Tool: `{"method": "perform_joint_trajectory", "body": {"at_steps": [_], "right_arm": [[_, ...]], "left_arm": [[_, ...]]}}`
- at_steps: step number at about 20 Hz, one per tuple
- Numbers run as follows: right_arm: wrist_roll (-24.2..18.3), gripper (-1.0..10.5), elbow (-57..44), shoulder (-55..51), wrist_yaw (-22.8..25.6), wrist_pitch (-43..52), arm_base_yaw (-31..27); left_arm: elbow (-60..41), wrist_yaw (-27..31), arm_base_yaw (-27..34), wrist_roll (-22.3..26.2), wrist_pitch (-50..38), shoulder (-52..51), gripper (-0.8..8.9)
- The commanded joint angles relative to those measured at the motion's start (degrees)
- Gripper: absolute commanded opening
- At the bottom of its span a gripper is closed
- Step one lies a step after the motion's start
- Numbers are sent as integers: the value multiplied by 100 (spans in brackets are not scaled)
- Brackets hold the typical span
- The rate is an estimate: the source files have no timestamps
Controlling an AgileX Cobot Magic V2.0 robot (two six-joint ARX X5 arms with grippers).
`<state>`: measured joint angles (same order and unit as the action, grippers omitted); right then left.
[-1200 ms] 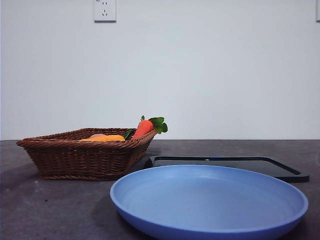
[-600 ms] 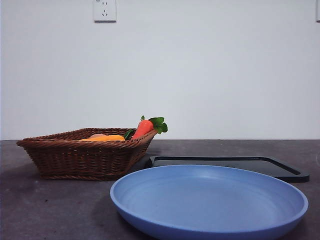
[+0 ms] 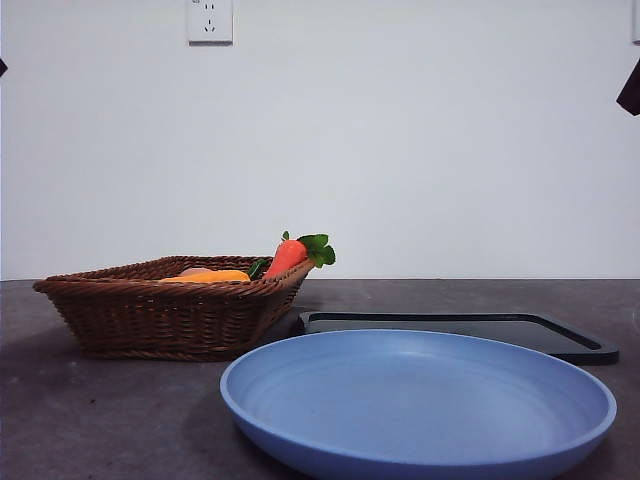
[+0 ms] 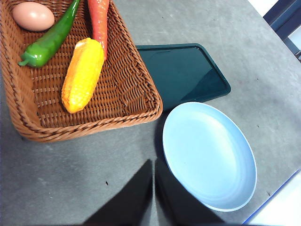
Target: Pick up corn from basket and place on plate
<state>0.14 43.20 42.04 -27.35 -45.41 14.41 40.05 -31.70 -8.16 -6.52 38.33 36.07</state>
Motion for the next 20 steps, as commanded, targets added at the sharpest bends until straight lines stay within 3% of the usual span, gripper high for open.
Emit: {"method": "perform_joint_trajectory", "body": {"at_steps": [1,3,4,10,20], "right_arm": [[72,231,85,35,13,39,24],[125,325,85,66,44,37,24],[138,325,85,107,42,37,24],[275,324,85,861,37,101,50],[374,300,85,3027,33,914,92]], "left_arm": [[85,0,-15,96,-63,28,211],[85,0,-15,85,-68,31,401],[85,0,-15,66,-66,46,422],[85,-2,-15,-17,-63,136,417],[85,-2,-15,-17,-68,136,417]]}}
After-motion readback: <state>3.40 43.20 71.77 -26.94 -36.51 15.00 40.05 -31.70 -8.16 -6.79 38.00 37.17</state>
